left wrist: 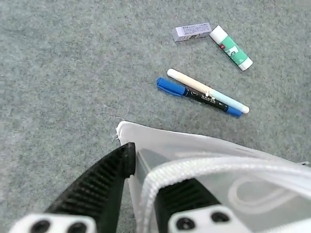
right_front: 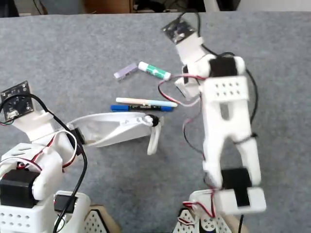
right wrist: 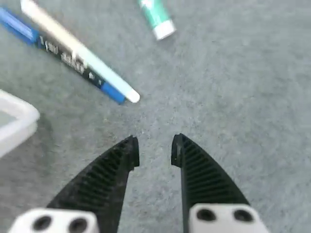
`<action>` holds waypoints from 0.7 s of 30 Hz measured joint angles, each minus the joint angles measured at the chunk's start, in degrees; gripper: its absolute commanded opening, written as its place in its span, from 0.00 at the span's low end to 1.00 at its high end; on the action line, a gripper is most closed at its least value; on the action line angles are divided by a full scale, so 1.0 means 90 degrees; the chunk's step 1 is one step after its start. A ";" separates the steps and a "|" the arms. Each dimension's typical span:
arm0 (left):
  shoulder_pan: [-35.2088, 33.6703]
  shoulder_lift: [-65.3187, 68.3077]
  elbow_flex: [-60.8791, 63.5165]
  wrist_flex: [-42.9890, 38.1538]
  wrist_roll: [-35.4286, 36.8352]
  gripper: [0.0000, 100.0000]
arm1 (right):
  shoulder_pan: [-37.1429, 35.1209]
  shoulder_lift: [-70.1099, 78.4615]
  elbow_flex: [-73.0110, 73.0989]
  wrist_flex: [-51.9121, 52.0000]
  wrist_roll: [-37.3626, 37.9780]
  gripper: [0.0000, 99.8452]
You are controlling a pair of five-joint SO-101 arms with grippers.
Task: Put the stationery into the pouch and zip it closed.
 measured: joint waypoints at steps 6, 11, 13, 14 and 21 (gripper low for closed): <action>0.0000 0.0000 0.0000 0.0000 -0.0029 0.03 | 0.0000 0.1182 0.0010 -0.0400 0.0654 0.13; 0.0000 0.0000 0.0000 0.0000 -0.0039 0.03 | -0.0117 0.1924 0.0020 -0.0938 0.0889 0.13; 0.0000 0.0000 0.0000 0.0000 -0.0039 0.03 | -0.0156 0.2217 0.0020 -0.1094 0.0918 0.13; 0.0000 0.0000 0.0000 0.0000 -0.0039 0.03 | -0.0166 0.2383 0.0010 -0.1133 0.0918 0.13; 0.0000 0.0000 0.0000 0.0000 -0.0039 0.03 | -0.0430 0.3116 -0.0264 -0.1153 0.1016 0.14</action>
